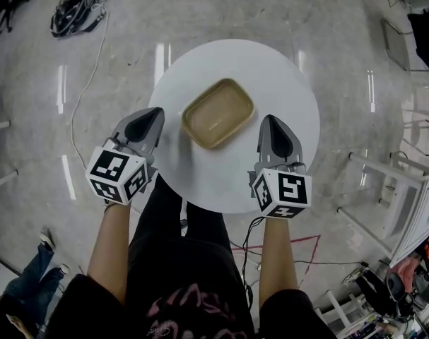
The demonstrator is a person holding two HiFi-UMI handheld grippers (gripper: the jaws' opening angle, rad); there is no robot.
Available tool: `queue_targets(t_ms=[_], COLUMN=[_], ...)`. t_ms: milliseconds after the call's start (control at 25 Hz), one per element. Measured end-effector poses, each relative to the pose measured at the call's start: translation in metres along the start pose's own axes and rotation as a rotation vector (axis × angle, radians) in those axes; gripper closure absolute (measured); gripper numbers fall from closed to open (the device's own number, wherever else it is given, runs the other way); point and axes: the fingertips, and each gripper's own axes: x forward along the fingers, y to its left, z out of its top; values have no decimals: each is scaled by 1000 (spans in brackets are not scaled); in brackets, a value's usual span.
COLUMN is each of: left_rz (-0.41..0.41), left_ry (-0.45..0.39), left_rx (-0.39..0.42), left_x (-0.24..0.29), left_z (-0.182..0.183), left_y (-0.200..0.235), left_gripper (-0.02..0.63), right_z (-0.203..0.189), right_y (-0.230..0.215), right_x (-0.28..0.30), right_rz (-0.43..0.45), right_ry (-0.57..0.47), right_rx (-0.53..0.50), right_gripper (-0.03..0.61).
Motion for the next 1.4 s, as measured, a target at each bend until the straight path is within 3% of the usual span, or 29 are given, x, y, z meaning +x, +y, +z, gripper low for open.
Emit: queue_targets(t_ms=[440, 960, 1400], left_rz=[-27, -128, -189], left_ry=[27, 93, 116], left_rx=[-37, -104, -168], left_x=[17, 41, 51], left_z=[-16, -34, -43], left_y=[4, -10, -9], left_gripper=[555, 359, 342], right_z=[-18, -22, -28], right_y=[0, -2, 4], right_x=[18, 39, 58], right_rz=[1, 32, 55], right_ry=[37, 58, 89], right_rx=[20, 63, 99], right_gripper=[567, 479, 443])
